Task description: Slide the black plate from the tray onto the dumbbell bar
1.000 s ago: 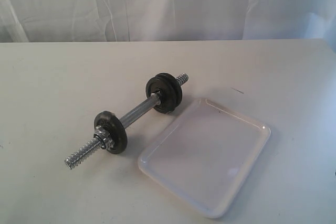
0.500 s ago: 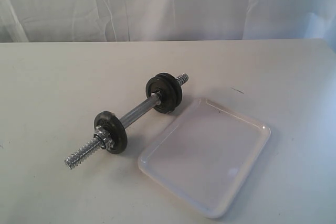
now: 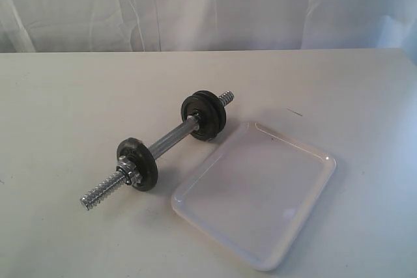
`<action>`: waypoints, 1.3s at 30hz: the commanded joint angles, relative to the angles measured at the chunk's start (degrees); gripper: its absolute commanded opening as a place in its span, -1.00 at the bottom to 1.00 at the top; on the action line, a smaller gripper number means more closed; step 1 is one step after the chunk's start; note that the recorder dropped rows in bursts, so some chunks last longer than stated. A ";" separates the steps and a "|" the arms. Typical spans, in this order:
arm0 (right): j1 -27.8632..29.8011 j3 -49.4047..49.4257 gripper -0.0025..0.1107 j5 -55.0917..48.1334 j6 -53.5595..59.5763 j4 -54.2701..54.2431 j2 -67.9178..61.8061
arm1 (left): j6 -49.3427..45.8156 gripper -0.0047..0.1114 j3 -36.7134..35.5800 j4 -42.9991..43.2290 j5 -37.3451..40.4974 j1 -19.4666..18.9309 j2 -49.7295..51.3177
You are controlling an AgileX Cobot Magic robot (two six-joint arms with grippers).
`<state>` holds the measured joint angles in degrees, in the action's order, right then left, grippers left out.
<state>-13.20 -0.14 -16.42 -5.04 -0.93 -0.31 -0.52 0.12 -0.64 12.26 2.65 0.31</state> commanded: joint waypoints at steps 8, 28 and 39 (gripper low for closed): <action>8.02 0.14 -0.96 -2.34 -0.26 0.93 0.31 | 0.52 -0.92 -0.12 -0.17 -0.18 -0.14 -0.31; 5.22 0.14 -0.96 -2.24 -0.26 1.35 0.31 | 0.52 -0.92 -0.12 -0.17 -0.18 -0.14 -0.31; 5.20 0.14 -0.96 -2.35 -0.26 1.35 0.31 | 0.52 -0.92 -0.12 -0.17 -0.18 -0.14 -0.31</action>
<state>-7.90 -0.14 -19.08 -5.16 0.00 -0.31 -0.52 0.12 -0.64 12.26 2.65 0.31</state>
